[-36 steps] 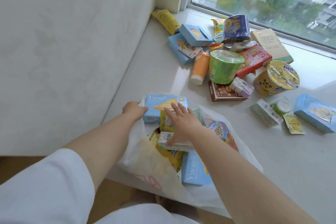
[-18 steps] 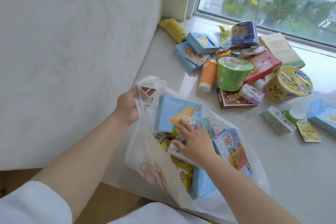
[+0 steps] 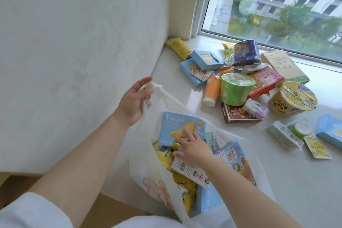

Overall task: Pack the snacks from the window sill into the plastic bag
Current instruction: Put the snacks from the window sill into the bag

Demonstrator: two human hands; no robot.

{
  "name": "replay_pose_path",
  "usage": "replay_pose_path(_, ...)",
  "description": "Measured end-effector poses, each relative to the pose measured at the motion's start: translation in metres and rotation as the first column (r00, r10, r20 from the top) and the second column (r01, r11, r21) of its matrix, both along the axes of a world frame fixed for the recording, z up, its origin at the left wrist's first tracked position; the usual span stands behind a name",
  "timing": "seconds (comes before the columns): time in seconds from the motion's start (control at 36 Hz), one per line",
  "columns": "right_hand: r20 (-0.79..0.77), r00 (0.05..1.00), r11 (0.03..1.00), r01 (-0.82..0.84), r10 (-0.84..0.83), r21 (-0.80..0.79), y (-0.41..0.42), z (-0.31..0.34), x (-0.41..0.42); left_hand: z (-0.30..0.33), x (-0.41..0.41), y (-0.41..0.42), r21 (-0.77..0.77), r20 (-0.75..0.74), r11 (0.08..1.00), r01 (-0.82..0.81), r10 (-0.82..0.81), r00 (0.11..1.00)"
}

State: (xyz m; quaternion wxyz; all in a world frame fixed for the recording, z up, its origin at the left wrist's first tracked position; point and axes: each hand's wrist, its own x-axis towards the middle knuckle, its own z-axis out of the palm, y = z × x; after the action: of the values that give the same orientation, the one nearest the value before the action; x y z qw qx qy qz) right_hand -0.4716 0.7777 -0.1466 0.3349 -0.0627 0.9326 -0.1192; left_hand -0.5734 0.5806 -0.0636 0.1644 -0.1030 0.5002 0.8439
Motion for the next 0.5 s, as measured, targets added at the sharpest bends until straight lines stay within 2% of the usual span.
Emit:
replay_pose_path(0.06,-0.067,0.998,1.0,-0.017,0.017,-0.007,0.005,0.001,-0.002,-0.008,-0.001,-0.001,-0.233,-0.006,0.969,-0.077,0.078,0.997)
replay_pose_path(0.14,-0.336,0.939,0.997,0.065,-0.076,-0.044,0.02,0.009,-0.003,-0.022,0.0,-0.001,-0.547,-0.047,0.83,-0.111,0.102,0.994)
replay_pose_path(0.19,-0.561,0.815,0.988,0.148,-0.146,-0.042,0.031,0.014,-0.005,-0.024,0.001,0.003,-0.634,-0.076,0.764,-0.12,0.092,0.993)
replay_pose_path(0.25,-0.644,0.739,0.964,0.265,-0.198,0.008,0.046,0.018,-0.007,-0.023,0.0,0.009,-0.68,-0.118,0.716,-0.159,0.107,0.987)
replay_pose_path(0.31,-0.576,0.774,0.931,0.36,-0.264,0.058,0.058,0.022,-0.009,-0.019,-0.002,0.015,-0.703,-0.156,0.687,-0.186,0.107,0.982)
replay_pose_path(0.33,-0.496,0.823,0.923,0.371,-0.277,0.101,0.064,0.02,-0.01,-0.017,-0.004,0.017,-0.71,-0.171,0.677,-0.197,0.106,0.98)
replay_pose_path(0.42,-0.287,0.922,0.924,0.324,-0.259,0.204,0.08,0.013,-0.009,-0.012,-0.008,0.021,-0.718,-0.223,0.654,-0.239,0.109,0.969)
replay_pose_path(0.5,-0.198,0.947,0.926,0.297,-0.253,0.232,0.088,0.009,-0.008,-0.009,-0.009,0.024,-0.712,-0.267,0.646,-0.275,0.113,0.957)
